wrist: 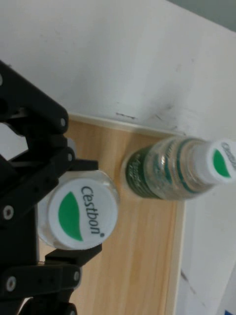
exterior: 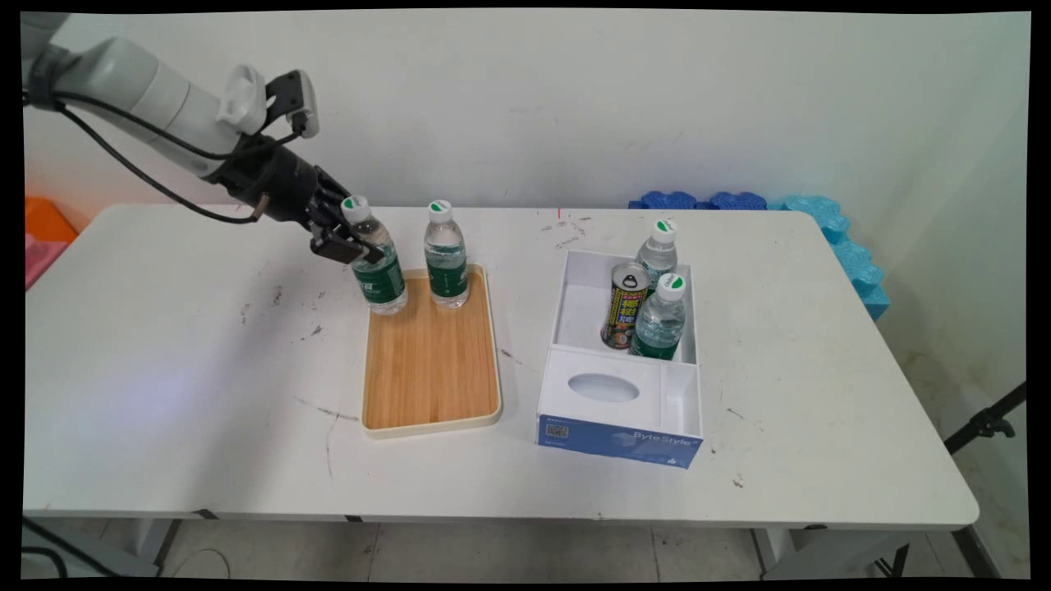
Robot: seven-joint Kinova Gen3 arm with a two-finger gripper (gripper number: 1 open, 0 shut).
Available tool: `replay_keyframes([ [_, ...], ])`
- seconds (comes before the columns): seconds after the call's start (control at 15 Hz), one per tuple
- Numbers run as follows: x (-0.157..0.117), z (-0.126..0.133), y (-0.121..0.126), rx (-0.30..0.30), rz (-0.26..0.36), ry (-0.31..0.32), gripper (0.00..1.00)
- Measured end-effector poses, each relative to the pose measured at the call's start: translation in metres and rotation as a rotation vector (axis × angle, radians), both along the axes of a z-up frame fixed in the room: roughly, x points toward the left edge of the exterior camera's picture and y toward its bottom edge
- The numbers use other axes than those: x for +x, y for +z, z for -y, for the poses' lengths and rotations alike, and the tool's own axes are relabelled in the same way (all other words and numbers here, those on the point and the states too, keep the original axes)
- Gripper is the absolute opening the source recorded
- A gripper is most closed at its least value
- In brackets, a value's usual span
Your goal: Place the picked object on the tray
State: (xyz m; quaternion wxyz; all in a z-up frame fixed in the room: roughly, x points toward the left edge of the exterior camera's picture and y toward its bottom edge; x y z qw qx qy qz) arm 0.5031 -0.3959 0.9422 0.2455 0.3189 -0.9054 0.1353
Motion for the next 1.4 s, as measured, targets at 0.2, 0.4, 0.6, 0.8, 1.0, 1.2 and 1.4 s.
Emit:
replay_keyframes([
  [0.2, 0.009, 0.005, -0.014, -0.003, -0.012, 0.021, 0.0],
  [0.4, 0.012, 0.014, -0.025, -0.011, -0.027, 0.03, 0.0],
  [0.6, 0.012, 0.022, -0.033, -0.015, -0.035, 0.037, 0.0],
  [0.8, 0.012, 0.028, -0.041, -0.015, -0.035, 0.042, 0.0],
  [1.0, 0.014, 0.031, -0.048, -0.011, -0.031, 0.049, 0.0],
  [1.2, 0.016, 0.032, -0.054, -0.005, -0.027, 0.051, 1.0],
  [1.4, 0.016, 0.033, -0.058, -0.002, -0.025, 0.05, 1.0],
])
